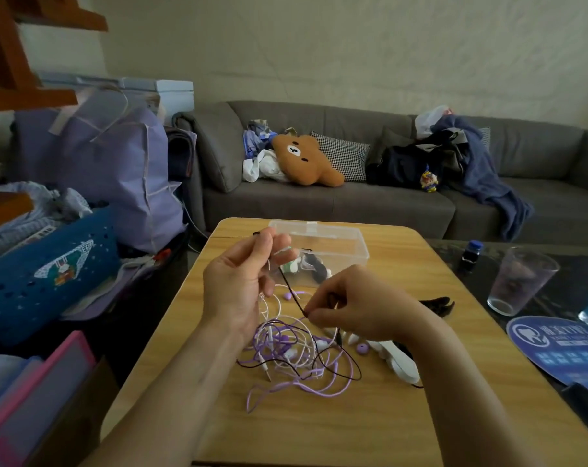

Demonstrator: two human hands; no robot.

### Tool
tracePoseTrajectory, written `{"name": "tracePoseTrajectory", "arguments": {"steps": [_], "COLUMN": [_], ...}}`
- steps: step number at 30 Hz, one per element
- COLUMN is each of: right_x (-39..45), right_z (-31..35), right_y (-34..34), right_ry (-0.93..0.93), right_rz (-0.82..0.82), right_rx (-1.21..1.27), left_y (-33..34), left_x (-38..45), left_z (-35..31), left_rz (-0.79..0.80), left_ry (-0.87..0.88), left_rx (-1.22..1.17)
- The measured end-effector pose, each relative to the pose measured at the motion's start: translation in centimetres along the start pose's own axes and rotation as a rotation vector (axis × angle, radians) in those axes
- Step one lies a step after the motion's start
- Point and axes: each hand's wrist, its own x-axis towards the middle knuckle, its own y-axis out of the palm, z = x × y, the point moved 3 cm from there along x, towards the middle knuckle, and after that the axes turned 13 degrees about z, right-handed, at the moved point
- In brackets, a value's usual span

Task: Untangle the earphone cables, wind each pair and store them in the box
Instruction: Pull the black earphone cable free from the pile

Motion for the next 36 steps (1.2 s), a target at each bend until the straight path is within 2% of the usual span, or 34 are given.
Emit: {"name": "tracePoseTrajectory", "arguments": {"steps": [3, 5, 9, 11, 13, 17, 20, 22, 26, 29, 31, 33, 36], "right_x": [0.3, 0.3, -0.3, -0.8, -1.2, -1.1, -0.6, -0.3, 0.1, 0.9, 1.5, 2.0, 2.2], "right_z": [0.8, 1.5, 2.2, 2.3, 2.2, 1.2, 0.6, 0.2, -0.9, -0.7, -0.2, 0.1, 0.0], "right_y": [0.8, 1.0, 0.4, -0.3, -1.3, -2.5, -2.3, -2.3, -2.5, -1.7, -0.8, 0.0, 0.4], "right_ry": [-0.018, -0.043, -0.132, -0.206, -0.269, -0.247, -0.238, -0.219, -0.125, -0.088, -0.071, -0.066, -0.039], "right_rz": [0.035, 0.045, 0.031, -0.035, -0.181, -0.477, -0.593, -0.657, -0.735, -0.631, -0.521, -0.440, -0.428], "right_rx": [-0.070, -0.074, 0.009, 0.119, 0.177, 0.228, 0.263, 0.280, 0.281, 0.224, 0.143, 0.104, 0.081], "left_y": [-0.3, -0.5, -0.5, -0.3, -0.1, 0.2, 0.5, 0.9, 1.0, 0.6, 0.3, 0.0, -0.8], "left_x": [0.2, 0.2, 0.3, 0.2, 0.2, 0.0, -0.2, -0.4, 0.3, 1.3, 1.7, 1.8, 2.1], "left_z": [0.4, 0.5, 1.2, 1.6, 1.5, 1.3, 1.9, 2.1, 1.8, 1.2, 0.9, 0.9, 1.1], "left_rz": [-0.022, 0.013, 0.205, 0.293, 0.374, 0.582, 0.686, 0.712, 0.629, 0.445, 0.331, 0.284, 0.254], "left_ry": [0.051, 0.069, 0.119, 0.100, 0.075, -0.116, -0.392, -0.500, -0.494, -0.405, -0.337, -0.325, -0.331], "left_rx": [0.066, 0.193, 0.533, 0.566, 0.561, 0.437, 0.308, 0.142, -0.335, -0.588, -0.600, -0.578, -0.541]}}
